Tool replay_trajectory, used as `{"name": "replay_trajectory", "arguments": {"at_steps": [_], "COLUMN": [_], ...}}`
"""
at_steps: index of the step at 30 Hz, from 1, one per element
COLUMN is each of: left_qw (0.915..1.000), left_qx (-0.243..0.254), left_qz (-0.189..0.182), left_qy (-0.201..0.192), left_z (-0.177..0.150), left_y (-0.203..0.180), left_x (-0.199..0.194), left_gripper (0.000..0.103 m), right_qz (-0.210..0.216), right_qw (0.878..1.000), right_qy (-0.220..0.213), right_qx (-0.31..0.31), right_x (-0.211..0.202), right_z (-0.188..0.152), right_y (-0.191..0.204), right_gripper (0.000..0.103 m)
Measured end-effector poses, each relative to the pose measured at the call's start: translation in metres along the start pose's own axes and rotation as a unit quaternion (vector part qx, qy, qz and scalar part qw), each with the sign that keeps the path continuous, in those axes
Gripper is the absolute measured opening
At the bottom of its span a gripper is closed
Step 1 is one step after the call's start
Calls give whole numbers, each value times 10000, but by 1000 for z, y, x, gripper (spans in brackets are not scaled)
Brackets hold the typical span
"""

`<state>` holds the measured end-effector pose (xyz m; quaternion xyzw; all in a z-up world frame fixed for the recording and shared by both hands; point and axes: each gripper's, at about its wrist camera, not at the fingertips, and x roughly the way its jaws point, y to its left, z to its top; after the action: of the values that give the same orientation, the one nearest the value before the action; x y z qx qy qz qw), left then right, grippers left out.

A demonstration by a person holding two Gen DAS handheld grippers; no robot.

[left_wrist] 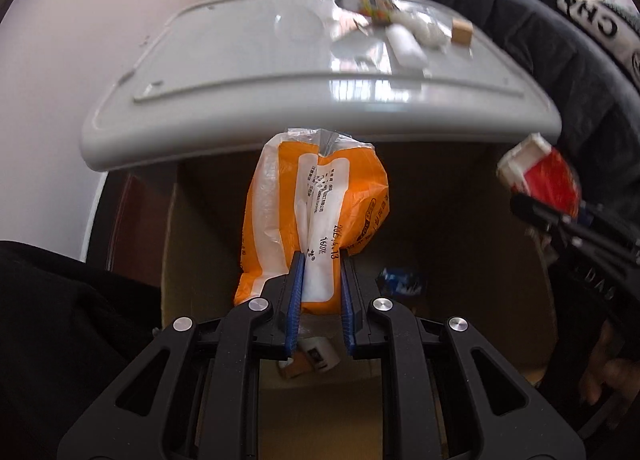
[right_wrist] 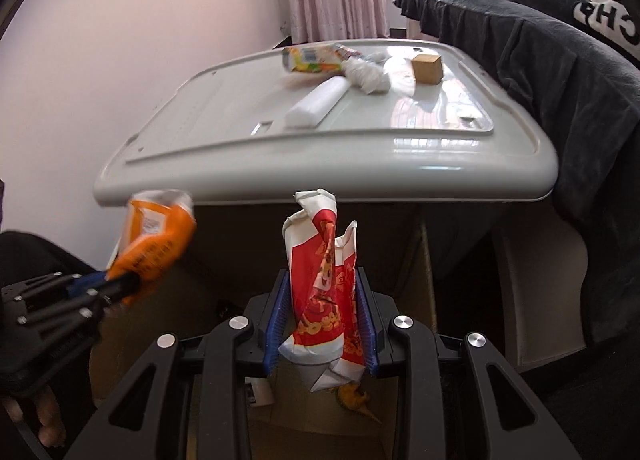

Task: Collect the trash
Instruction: 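Carry the wrapper and orange snack bag over the cardboard box, then open both tools to drop the wrapper and snack bag into the box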

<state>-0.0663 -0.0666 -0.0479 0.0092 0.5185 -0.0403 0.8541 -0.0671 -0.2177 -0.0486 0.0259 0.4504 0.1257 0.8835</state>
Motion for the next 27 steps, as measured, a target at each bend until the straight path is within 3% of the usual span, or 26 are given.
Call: {"name": "replay_trajectory", "arguments": {"at_steps": [24, 26, 27], "left_qw": [9999, 9999, 9999], "left_qx": [-37, -33, -31], "left_qz": [-40, -42, -62], "left_qy": [146, 146, 154], "left_z": [2, 2, 2], "left_y": [2, 2, 2], "left_x": [18, 18, 18], "left_gripper": [16, 17, 19], "right_qz": [-128, -140, -166], "right_qw": [9996, 9996, 9995], "right_qy": [222, 230, 240], "right_qx": [97, 99, 110], "right_x": [15, 15, 16], "right_z": [-1, -1, 0], "right_y": [-2, -2, -3], "right_gripper": [33, 35, 41]}}
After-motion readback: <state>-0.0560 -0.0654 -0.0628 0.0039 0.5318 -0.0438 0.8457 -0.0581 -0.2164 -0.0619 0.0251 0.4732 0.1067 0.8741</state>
